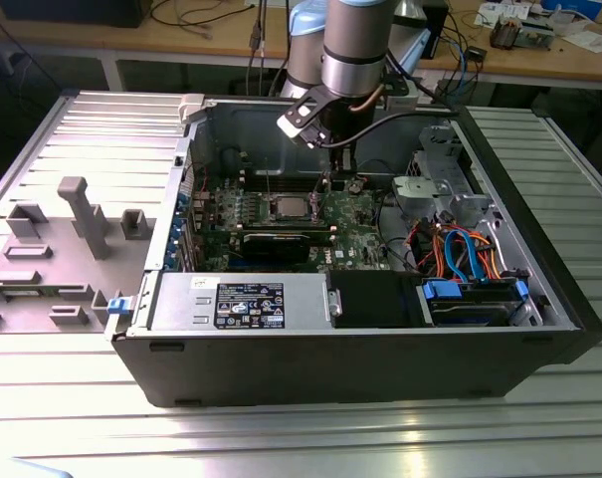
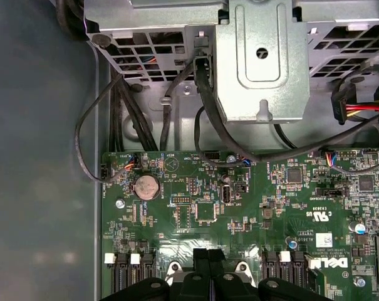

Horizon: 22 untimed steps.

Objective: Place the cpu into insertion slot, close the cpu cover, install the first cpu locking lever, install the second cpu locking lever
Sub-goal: 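Close the cpu cover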

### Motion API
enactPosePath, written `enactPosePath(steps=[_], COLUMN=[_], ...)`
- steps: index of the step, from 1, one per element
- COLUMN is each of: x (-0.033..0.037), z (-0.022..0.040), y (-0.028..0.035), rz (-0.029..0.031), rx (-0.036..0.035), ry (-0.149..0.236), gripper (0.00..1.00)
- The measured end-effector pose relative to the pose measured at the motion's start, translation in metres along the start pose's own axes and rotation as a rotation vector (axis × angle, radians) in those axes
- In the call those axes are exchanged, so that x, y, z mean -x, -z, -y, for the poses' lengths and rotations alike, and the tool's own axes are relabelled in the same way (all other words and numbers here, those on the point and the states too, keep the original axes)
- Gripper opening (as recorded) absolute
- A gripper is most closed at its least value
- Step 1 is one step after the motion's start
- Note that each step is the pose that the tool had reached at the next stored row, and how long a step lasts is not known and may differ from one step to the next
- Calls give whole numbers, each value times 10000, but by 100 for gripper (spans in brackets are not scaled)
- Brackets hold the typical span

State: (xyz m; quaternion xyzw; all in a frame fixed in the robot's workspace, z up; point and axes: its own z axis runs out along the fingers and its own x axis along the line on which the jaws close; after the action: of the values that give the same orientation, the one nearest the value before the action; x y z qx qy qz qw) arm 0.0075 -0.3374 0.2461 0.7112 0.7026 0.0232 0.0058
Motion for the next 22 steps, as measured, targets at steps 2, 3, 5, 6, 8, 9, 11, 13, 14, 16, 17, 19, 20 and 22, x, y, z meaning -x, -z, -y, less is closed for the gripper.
enactPosePath(steps=[2, 3, 5, 6, 8, 9, 11, 13, 14, 16, 17, 19, 20, 22], x=[0, 0, 0, 0, 0, 0, 0, 0, 0, 0, 0, 1, 1, 1], z=[4, 7, 12, 16, 21, 25, 33, 39, 42, 51, 53, 61, 66, 79], y=[0, 0, 0, 1, 1, 1, 1, 1, 2, 2, 2, 2, 3, 3], rz=[0, 0, 0, 0, 0, -1, 0, -1, 0, -1, -1, 0, 0, 0], rx=[0, 0, 0, 0, 0, 0, 0, 0, 0, 1, 0, 0, 0, 0], ry=[1, 2, 1, 1, 2, 2, 1, 1, 1, 1, 1, 1, 2, 1], gripper=[11, 11, 11, 11, 11, 11, 11, 11, 11, 11, 11, 11, 11, 11])
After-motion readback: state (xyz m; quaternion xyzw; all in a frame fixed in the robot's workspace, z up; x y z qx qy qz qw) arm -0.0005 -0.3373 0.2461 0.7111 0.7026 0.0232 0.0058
